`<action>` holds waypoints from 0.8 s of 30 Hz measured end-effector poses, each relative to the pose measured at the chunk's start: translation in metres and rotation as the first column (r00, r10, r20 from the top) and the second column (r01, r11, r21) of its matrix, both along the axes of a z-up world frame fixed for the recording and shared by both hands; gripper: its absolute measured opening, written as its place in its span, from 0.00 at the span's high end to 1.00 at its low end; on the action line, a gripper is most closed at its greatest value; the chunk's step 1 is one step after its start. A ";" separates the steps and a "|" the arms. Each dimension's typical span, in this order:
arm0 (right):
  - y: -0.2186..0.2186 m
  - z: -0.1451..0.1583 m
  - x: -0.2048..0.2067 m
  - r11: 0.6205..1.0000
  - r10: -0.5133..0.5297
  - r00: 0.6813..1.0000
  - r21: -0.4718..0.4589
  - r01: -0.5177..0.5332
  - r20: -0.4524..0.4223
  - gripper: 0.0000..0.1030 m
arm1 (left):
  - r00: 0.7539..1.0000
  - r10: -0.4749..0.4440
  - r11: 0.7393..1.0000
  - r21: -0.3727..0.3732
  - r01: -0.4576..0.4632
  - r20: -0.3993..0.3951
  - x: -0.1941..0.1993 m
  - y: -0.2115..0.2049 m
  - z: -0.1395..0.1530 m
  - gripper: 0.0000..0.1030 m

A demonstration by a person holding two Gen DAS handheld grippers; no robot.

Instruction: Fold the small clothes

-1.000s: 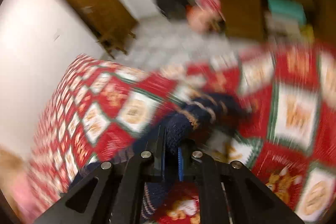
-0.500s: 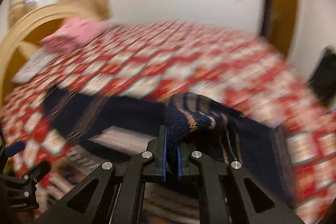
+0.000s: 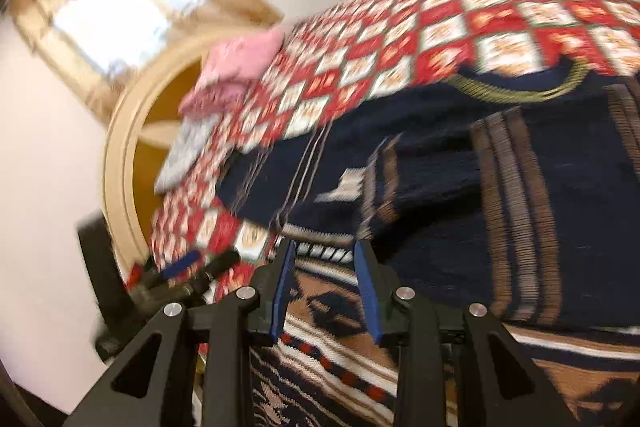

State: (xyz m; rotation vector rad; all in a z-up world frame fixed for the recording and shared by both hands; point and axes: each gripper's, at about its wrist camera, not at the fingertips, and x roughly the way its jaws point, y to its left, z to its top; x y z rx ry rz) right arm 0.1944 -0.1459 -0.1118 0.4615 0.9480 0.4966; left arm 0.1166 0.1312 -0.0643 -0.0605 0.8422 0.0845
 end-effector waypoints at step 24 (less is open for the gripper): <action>0.080 0.025 0.035 0.983 0.041 0.997 -0.182 -0.029 0.066 0.68 | 0.999 0.050 0.995 0.081 -0.051 0.005 -0.012 0.026 0.002 0.00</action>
